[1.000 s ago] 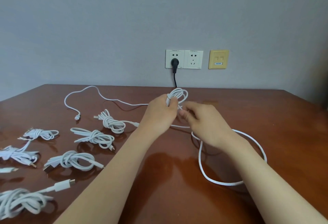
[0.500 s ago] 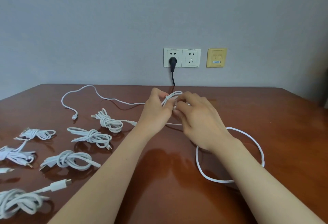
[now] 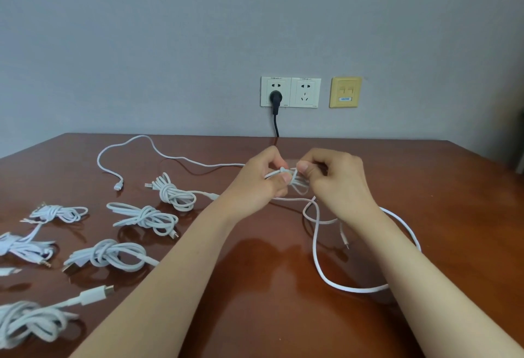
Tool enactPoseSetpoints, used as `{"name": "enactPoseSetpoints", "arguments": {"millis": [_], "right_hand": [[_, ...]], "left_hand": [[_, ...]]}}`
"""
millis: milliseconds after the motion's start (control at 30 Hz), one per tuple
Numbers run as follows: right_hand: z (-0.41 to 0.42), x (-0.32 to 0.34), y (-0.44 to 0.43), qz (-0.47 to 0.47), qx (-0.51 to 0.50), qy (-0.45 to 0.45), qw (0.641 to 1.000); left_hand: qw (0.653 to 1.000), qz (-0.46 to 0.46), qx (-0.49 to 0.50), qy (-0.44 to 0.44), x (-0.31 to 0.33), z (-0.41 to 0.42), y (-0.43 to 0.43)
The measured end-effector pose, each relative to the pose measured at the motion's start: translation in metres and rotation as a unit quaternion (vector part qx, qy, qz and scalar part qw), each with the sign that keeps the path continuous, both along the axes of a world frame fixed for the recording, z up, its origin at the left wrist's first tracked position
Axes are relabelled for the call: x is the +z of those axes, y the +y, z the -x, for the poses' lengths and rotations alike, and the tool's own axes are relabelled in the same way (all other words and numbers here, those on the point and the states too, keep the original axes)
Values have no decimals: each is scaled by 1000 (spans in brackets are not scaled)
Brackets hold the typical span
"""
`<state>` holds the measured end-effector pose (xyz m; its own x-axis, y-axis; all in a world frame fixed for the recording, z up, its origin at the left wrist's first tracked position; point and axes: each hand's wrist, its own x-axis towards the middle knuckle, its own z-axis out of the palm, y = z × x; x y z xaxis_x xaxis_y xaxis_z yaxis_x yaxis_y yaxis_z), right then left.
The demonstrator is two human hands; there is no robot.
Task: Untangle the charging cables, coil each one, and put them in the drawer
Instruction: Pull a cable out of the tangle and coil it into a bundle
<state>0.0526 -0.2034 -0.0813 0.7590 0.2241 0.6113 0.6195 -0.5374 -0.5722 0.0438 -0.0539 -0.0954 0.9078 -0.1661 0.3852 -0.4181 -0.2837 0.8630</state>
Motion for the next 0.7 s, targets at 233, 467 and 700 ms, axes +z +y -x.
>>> {"name": "enactPoseSetpoints", "arguments": {"millis": [233, 467, 700], "right_hand": [[1, 0, 0, 6, -28, 16, 999], [0, -13, 7, 29, -51, -78, 995], [0, -9, 6, -26, -49, -77, 995]], "left_hand": [[995, -102, -16, 4, 4, 6, -2], [992, -127, -25, 3, 8, 14, -9], [990, -136, 2, -31, 10, 16, -12]]}}
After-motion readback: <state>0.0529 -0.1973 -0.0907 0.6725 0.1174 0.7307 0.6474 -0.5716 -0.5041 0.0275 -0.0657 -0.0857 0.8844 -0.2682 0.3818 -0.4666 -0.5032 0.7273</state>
